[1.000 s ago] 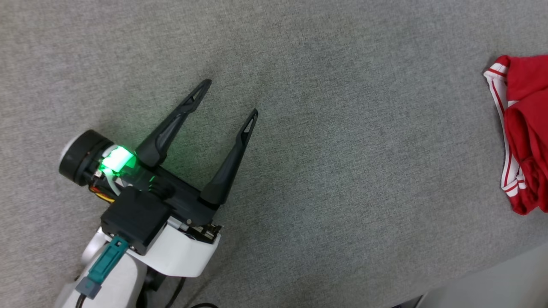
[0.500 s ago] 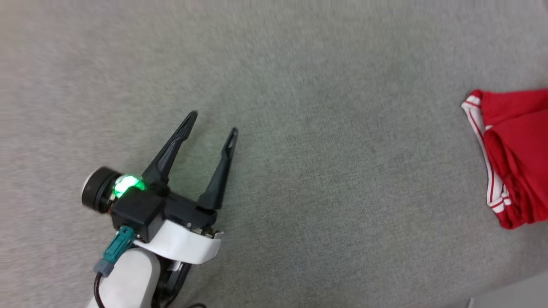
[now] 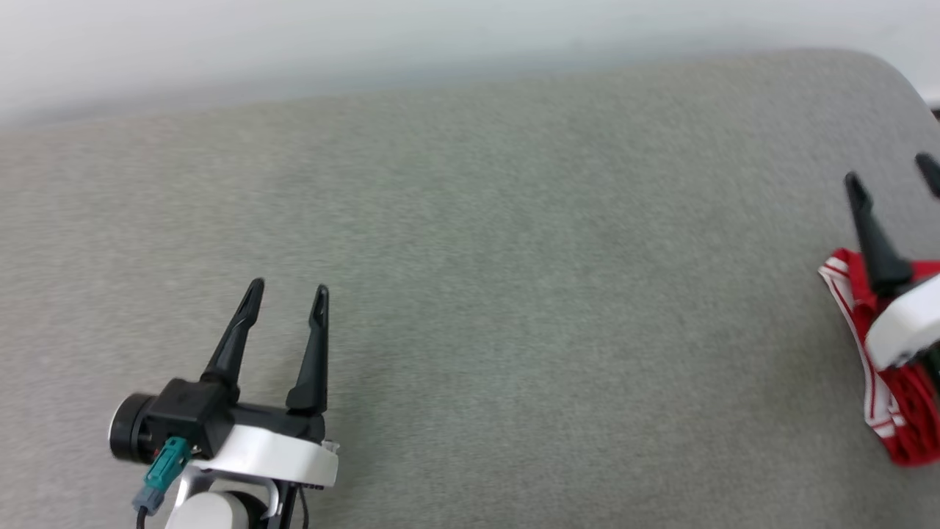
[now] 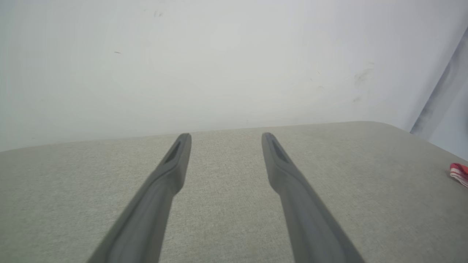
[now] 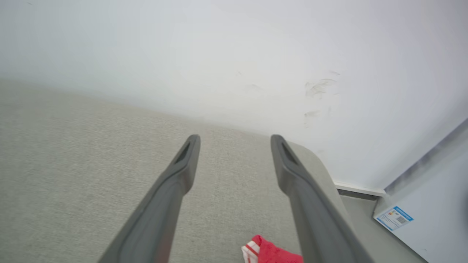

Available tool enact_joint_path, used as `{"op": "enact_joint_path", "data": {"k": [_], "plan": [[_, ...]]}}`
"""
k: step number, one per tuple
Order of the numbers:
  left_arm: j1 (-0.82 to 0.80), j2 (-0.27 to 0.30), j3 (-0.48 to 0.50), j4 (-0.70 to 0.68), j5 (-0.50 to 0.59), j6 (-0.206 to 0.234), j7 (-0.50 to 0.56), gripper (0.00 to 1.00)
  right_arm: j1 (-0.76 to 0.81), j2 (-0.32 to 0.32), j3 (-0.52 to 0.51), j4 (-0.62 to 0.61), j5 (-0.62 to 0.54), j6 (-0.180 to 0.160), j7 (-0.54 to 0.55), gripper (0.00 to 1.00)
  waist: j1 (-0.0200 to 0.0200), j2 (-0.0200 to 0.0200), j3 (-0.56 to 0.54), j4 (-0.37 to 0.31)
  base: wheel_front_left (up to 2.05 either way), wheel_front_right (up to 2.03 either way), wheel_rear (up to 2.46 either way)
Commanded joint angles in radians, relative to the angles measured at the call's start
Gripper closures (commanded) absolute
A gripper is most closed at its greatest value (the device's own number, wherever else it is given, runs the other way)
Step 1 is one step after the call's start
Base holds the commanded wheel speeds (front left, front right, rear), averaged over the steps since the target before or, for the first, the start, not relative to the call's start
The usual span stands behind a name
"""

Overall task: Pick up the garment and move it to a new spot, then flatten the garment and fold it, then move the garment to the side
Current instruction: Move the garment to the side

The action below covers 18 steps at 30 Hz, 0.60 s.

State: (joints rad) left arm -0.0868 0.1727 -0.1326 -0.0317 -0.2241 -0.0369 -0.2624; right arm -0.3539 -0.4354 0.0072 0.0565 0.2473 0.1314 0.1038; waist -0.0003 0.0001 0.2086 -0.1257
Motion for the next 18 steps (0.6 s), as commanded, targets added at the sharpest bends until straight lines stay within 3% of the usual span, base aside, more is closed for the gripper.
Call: {"op": "enact_joint_path", "data": {"k": [1, 8, 18], "plan": [[0.020, -0.015, 0.015, 0.005, 0.010, -0.004, -0.002, 0.00, 0.042, 0.033, -0.009, -0.033, 0.006, -0.001, -0.013, 0.00, 0.0003, -0.0001, -0.049, 0.052, 0.00, 0.00, 0.00], [0.060, -0.054, 0.069, 0.044, 0.033, -0.041, -0.002, 0.00, 0.192, 0.189, -0.022, -0.121, 0.007, -0.001, -0.100, 0.00, 0.0003, -0.0001, -0.085, 0.100, 0.00, 0.00, 0.00], [0.082, -0.086, 0.113, 0.090, 0.075, -0.064, -0.002, 0.00, 0.289, 0.299, -0.001, -0.021, -0.006, -0.001, -0.239, 0.00, 0.0003, -0.0001, -0.108, 0.133, 0.00, 0.00, 0.00]]}}
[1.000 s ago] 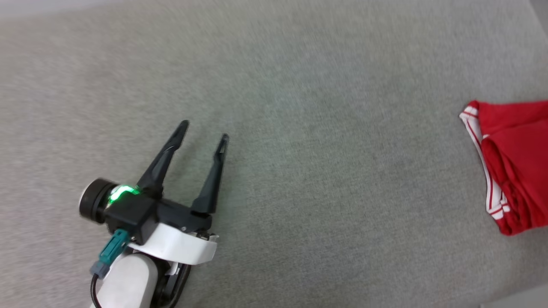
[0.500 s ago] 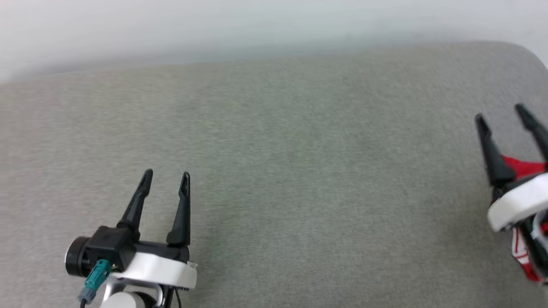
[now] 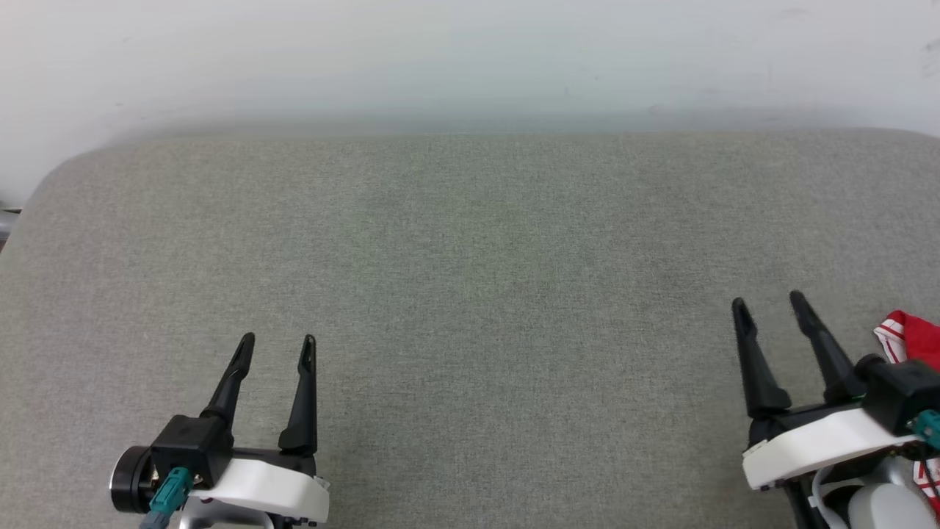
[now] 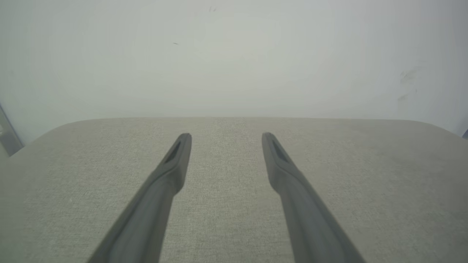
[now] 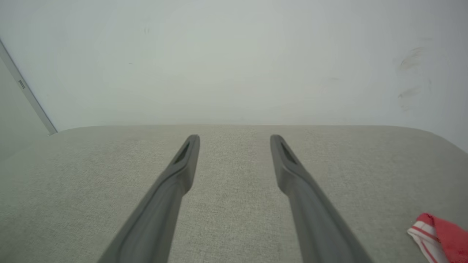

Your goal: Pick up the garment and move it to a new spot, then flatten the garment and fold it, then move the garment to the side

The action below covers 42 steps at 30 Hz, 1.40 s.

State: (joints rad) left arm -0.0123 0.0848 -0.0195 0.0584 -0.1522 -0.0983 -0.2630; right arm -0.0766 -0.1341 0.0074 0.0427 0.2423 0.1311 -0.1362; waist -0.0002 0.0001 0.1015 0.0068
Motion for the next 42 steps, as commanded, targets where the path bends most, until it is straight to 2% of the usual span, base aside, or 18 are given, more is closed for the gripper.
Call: {"op": "enact_joint_path", "data": {"k": [1, 9, 25, 26, 30, 42], "plan": [[0.009, -0.002, 0.007, 0.002, 0.008, -0.003, -0.002, 0.00, 0.013, 0.008, 0.000, 0.007, -0.003, -0.001, -0.010, 0.00, 0.0002, -0.0001, -0.003, 0.002, 0.00, 0.00, 0.00], [0.017, -0.019, 0.026, -0.007, 0.017, -0.018, -0.002, 0.00, -0.008, 0.040, 0.012, 0.075, -0.019, -0.001, -0.049, 0.00, 0.0002, -0.0001, -0.012, 0.006, 0.00, 0.00, 0.00], [0.026, -0.032, 0.040, -0.008, -0.002, -0.030, -0.002, 0.00, -0.023, 0.044, 0.020, 0.085, -0.017, -0.001, -0.057, 0.00, 0.0002, -0.0001, -0.013, -0.001, 0.00, 0.00, 0.00], [0.023, -0.031, 0.037, -0.006, -0.002, -0.030, 0.000, 1.00, -0.011, 0.040, 0.019, 0.086, -0.022, 0.000, -0.054, 1.00, 0.0002, -0.0001, -0.013, -0.001, 0.00, 0.00, 0.00], [0.035, -0.034, 0.030, 0.026, -0.013, -0.030, 0.002, 1.00, 0.006, 0.042, 0.021, 0.116, -0.014, 0.000, -0.050, 1.00, 0.0003, -0.0001, -0.013, -0.001, 0.00, 0.00, 0.00], [0.014, -0.022, 0.032, 0.050, -0.261, -0.029, 0.050, 1.00, -0.001, 0.044, 0.004, 0.129, 0.216, 0.000, -0.006, 1.00, 0.0003, -0.0001, -0.021, -0.002, 0.00, 0.00, 0.00]]}}
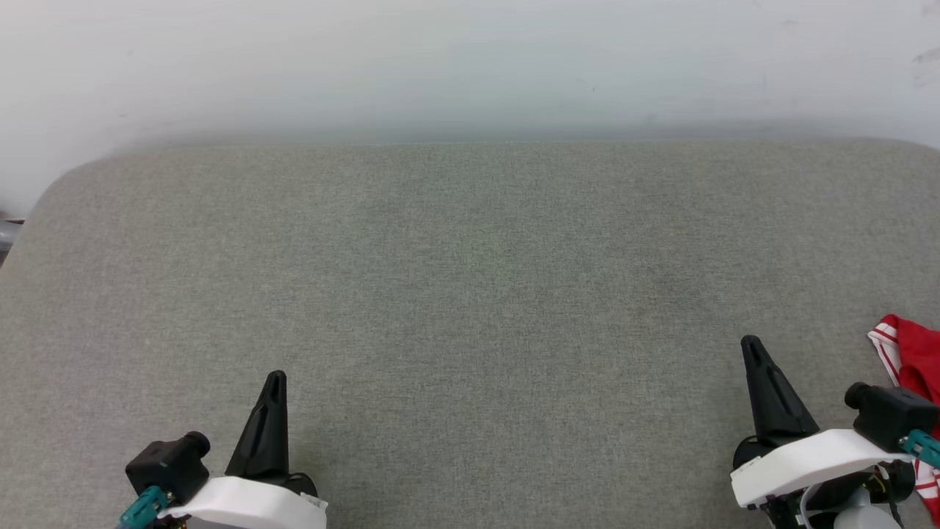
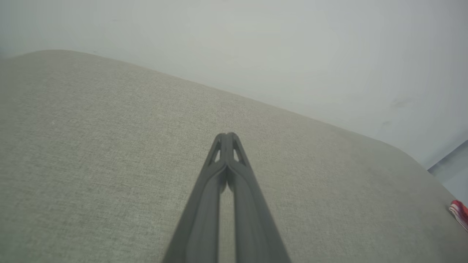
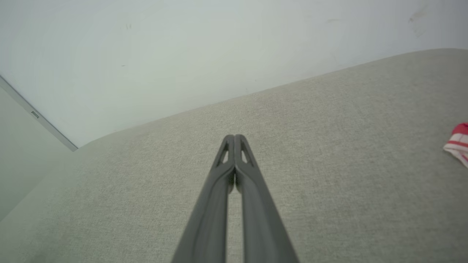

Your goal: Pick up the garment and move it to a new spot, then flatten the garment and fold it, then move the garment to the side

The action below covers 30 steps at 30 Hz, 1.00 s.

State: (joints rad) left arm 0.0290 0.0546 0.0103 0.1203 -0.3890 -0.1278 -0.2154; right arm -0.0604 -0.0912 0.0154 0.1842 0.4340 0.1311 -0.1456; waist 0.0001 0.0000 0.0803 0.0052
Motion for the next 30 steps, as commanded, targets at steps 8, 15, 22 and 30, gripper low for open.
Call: {"op": "enact_joint_path", "data": {"k": [8, 15, 22, 30], "plan": [[-0.044, 0.015, 0.005, 0.009, -0.186, 0.000, 0.036, 1.00, -0.023, 0.003, -0.016, -0.004, 0.175, 0.000, 0.033, 1.00, 0.0000, 0.0000, -0.006, 0.000, 0.00, 0.00, 0.00], [-0.055, 0.019, 0.008, 0.022, -0.300, -0.001, 0.061, 1.00, -0.026, 0.005, -0.026, 0.003, 0.281, 0.000, 0.054, 1.00, -0.0001, 0.0000, -0.011, -0.001, 0.00, 0.00, 0.00], [-0.065, 0.022, 0.012, 0.031, -0.405, -0.001, 0.084, 1.00, -0.030, 0.008, -0.034, 0.008, 0.380, 0.000, 0.075, 1.00, -0.0001, 0.0000, -0.016, -0.001, 0.00, 0.00, 0.00], [-0.072, 0.023, 0.016, 0.041, -0.501, -0.002, 0.107, 1.00, -0.033, 0.010, -0.043, 0.014, 0.470, 0.000, 0.093, 1.00, -0.0001, 0.0000, -0.021, -0.001, 0.00, 0.00, 0.00]]}}
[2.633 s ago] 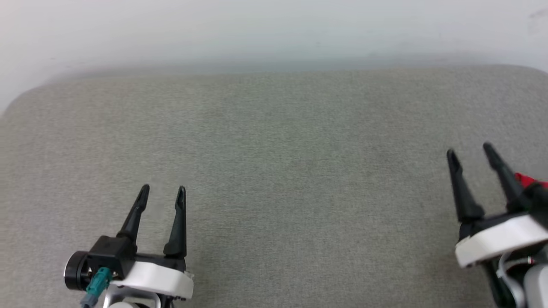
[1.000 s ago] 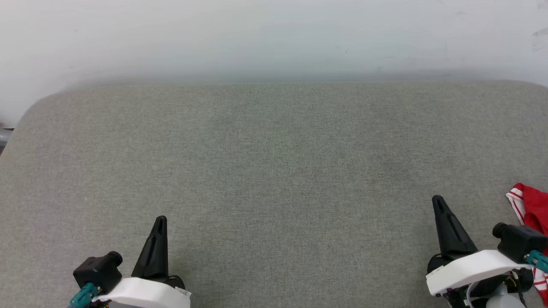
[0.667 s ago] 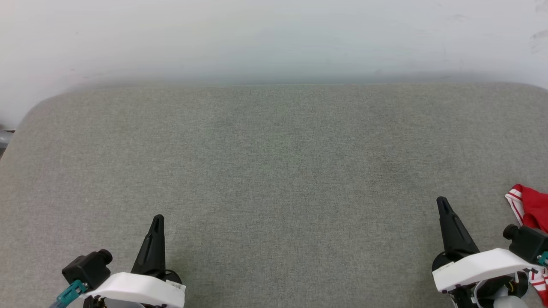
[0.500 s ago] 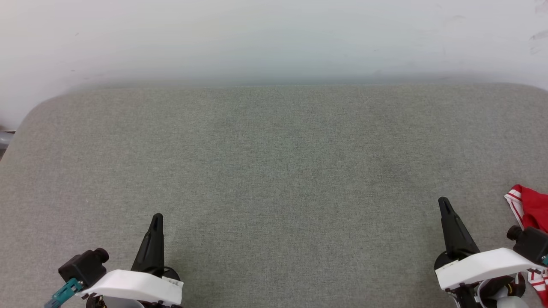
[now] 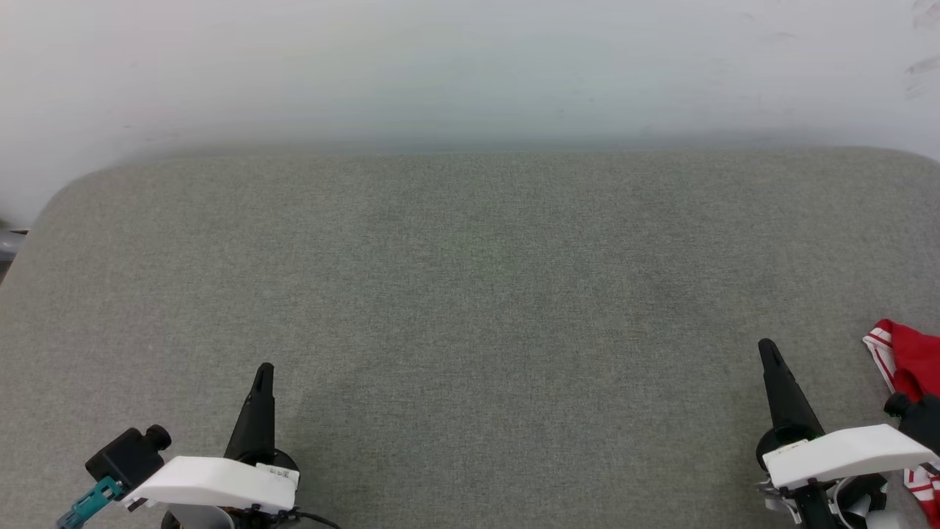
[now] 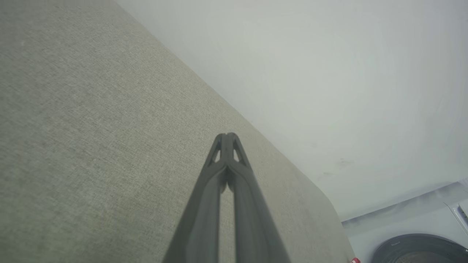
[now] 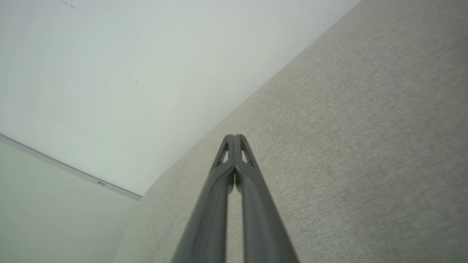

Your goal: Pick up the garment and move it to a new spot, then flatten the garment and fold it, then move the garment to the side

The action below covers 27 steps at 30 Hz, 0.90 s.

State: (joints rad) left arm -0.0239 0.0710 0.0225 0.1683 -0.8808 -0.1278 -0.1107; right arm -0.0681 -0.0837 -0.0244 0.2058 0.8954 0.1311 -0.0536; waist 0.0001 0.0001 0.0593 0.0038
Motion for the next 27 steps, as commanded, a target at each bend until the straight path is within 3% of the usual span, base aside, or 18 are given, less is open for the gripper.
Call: {"op": "enact_joint_path", "data": {"k": [1, 27], "plan": [[-0.020, 0.007, 0.005, -0.006, -0.022, -0.002, 0.006, 1.00, -0.025, 0.003, -0.005, -0.007, 0.021, 0.000, 0.004, 1.00, 0.0000, -0.0001, 0.000, 0.000, 0.00, 0.00, 0.00], [-0.048, 0.008, 0.023, 0.026, -0.320, -0.003, 0.081, 1.00, -0.033, 0.011, -0.034, 0.010, 0.304, 0.000, 0.066, 1.00, -0.0001, -0.0001, -0.018, -0.001, 0.00, 0.00, 0.00]]}}
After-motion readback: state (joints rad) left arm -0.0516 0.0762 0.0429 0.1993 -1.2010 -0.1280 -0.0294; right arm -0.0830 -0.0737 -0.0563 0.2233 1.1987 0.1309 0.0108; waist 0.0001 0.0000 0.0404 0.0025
